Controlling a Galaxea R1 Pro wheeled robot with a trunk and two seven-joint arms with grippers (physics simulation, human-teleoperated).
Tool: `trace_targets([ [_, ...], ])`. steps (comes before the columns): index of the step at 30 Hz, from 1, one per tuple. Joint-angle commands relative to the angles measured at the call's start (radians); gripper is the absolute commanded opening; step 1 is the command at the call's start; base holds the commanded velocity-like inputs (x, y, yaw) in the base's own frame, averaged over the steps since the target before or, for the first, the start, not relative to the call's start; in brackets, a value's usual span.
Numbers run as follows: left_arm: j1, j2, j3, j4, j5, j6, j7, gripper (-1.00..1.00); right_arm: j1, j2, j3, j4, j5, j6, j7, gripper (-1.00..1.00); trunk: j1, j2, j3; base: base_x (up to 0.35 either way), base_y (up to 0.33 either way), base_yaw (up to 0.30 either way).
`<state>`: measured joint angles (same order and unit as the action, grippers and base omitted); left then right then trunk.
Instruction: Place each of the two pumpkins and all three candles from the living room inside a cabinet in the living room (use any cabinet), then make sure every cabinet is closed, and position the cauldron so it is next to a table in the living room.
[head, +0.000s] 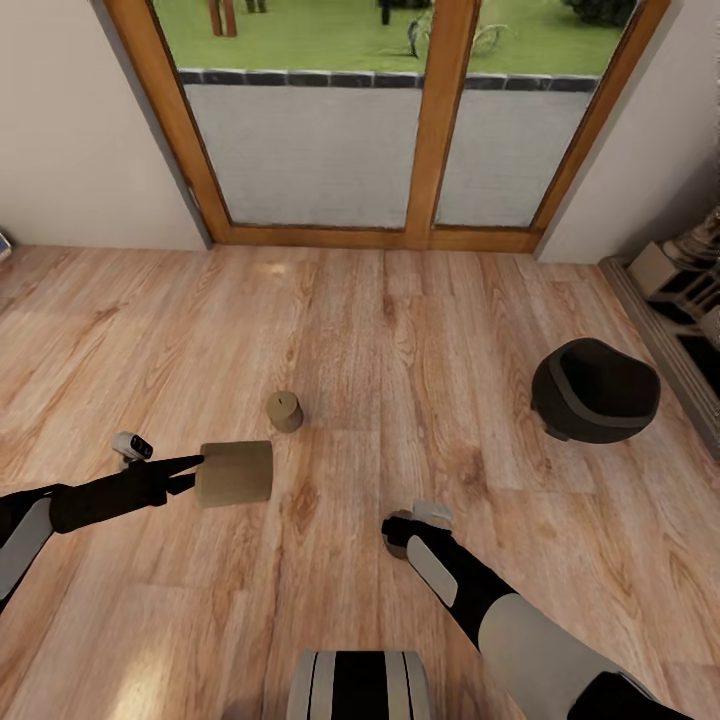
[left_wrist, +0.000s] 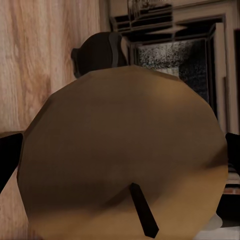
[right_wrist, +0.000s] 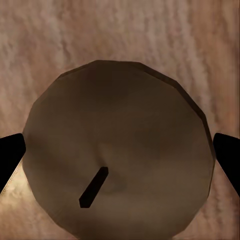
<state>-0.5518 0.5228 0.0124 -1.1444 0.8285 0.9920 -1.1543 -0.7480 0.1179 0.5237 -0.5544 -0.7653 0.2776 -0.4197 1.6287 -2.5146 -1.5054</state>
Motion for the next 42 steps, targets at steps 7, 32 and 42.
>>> trace_targets([
  [7, 0.0, -0.001, -0.031, 0.0, 0.0, 0.005, 0.0, -1.0, -0.001, -0.005, 0.004, -0.01, -0.009, 0.004, -0.008, -1.0, -0.003, 0.001, 0.027, 0.0, 0.0, 0.0],
  [32, 0.0, -0.001, -0.05, 0.0, -0.005, 0.004, 0.015, -1.0, -0.001, -0.009, 0.002, -0.021, -0.009, 0.0, -0.007, -1.0, -0.014, 0.007, 0.123, 0.0, 0.0, 0.0],
  [42, 0.0, -0.001, -0.052, 0.0, -0.008, 0.004, 0.016, -1.0, -0.001, -0.01, 0.0, -0.026, -0.011, 0.003, 0.005, -1.0, -0.019, 0.01, 0.162, 0.0, 0.0, 0.0],
])
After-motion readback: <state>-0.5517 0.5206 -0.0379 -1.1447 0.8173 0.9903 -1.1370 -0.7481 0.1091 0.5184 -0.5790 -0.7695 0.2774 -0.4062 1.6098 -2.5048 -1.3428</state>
